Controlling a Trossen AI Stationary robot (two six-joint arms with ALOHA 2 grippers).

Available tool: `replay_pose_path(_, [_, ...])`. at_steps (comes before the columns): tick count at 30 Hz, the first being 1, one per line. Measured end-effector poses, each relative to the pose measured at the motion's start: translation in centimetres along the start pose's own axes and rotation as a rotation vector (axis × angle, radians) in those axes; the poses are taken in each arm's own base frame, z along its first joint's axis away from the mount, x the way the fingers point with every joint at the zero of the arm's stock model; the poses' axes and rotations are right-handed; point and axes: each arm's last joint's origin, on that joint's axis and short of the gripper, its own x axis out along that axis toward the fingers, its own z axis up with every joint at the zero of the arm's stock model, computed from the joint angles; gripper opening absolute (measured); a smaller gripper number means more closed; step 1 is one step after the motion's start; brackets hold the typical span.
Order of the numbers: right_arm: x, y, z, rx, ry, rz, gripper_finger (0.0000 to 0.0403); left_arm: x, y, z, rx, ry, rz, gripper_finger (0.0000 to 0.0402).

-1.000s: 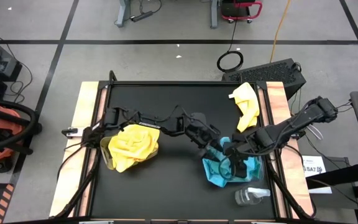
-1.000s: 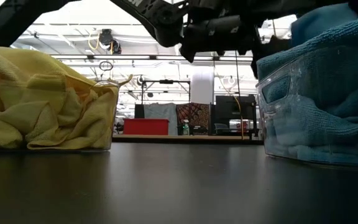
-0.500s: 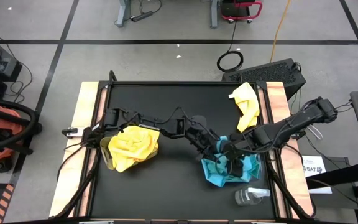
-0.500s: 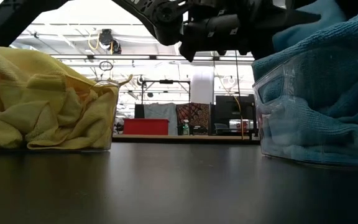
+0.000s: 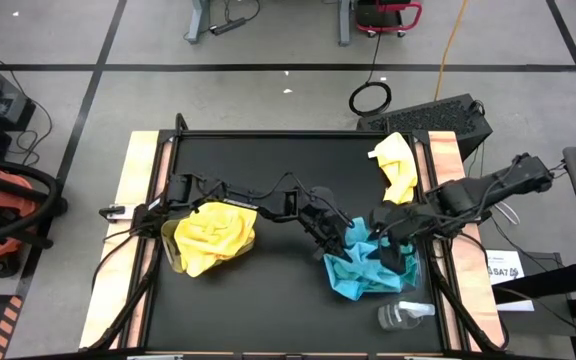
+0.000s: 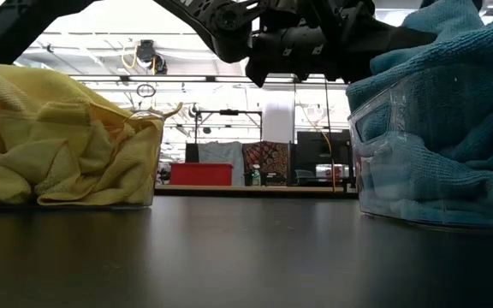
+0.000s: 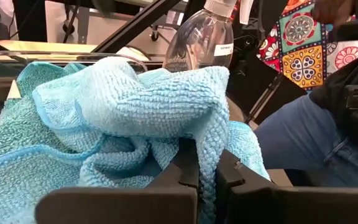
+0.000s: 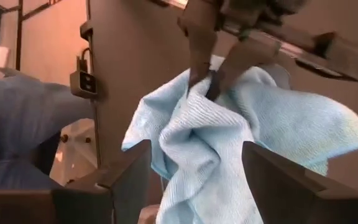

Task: Sort microfiber towel by color & place in baskets
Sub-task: Put the blue microfiber towel into the right transparent bin

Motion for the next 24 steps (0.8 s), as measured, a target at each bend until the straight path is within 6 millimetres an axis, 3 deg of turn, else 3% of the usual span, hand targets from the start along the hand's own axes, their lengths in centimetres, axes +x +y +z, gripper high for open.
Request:
replay_pose_path(10, [5.0, -0.4, -0.4, -0.051, 0.081, -0.096, 0.0193, 0.0, -0.1, -0.1, -0.006, 0.008, -0.03, 0.0006])
replay_pose_path(18, [7.0, -0.1, -1.7, -0.056, 0.157, -0.101, 0.0088, 0.0, -0.1, -0.1, -0.011, 0.008, -0.043, 0.0008])
replay_pose_path(22, [6.9, 0.3, -2.0, -0.06, 0.164, -0.097, 0.0019, 0.0, -0.1, -0.1, -0.015, 0.01, -0.053, 0.0043])
replay_pose_path(24, [6.9, 0.3, -2.4, -0.065, 0.184, -0.106, 0.0009, -0.1, 0.0, -0.1, -0.016, 0.01, -0.056, 0.0078])
